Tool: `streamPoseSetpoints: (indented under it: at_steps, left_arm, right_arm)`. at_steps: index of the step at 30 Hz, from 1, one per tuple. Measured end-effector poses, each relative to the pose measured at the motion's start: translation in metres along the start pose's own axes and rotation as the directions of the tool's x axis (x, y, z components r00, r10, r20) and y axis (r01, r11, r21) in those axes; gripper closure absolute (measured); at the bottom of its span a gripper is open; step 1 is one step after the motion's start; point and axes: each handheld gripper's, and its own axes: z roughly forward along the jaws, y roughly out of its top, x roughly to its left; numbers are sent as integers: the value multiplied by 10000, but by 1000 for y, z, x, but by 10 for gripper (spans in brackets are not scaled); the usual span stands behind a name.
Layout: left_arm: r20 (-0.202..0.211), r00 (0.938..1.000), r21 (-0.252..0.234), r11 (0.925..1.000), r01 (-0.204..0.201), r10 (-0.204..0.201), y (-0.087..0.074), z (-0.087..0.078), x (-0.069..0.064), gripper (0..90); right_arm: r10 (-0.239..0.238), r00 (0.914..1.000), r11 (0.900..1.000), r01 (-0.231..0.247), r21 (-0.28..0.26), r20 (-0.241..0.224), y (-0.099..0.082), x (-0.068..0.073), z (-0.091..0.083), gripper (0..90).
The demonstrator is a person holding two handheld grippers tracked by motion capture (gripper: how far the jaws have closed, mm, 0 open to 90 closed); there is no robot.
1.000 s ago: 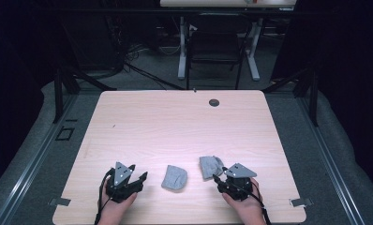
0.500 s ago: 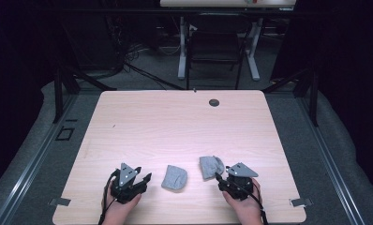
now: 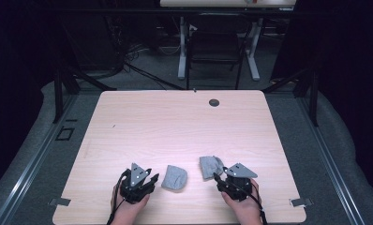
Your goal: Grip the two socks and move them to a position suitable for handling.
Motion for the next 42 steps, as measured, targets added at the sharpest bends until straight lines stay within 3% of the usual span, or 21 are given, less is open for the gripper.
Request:
streamPoseSetpoints:
  at_steps: [13, 22, 36, 38, 42]
  left_arm:
    - [397, 9990, 678, 9974, -227, 200, 4, 18, -13, 791]
    - [667, 9969, 843, 9953, -470, 414, 3, 25, -23, 854]
    - [818, 9947, 955, 9929, -703, 626, -4, 26, -31, 873]
    - [896, 9930, 1026, 9910, -858, 767, -5, 25, -33, 873]
    - [1003, 9914, 970, 9909, -935, 838, -7, 22, -38, 874]
  right_arm:
    - [-165, 9992, 9996, 174, 231, -361, 0, 3, 0, 596]
    - [-163, 9988, 9996, 172, 203, -455, 0, 4, 3, 596]
    - [-290, 9982, 9986, 313, 429, -525, 0, 3, 5, 622]
    - [-229, 9979, 9987, 255, 430, -612, 3, 2, 6, 679]
    - [-432, 9948, 9977, 477, 476, -925, 10, 2, 7, 680]
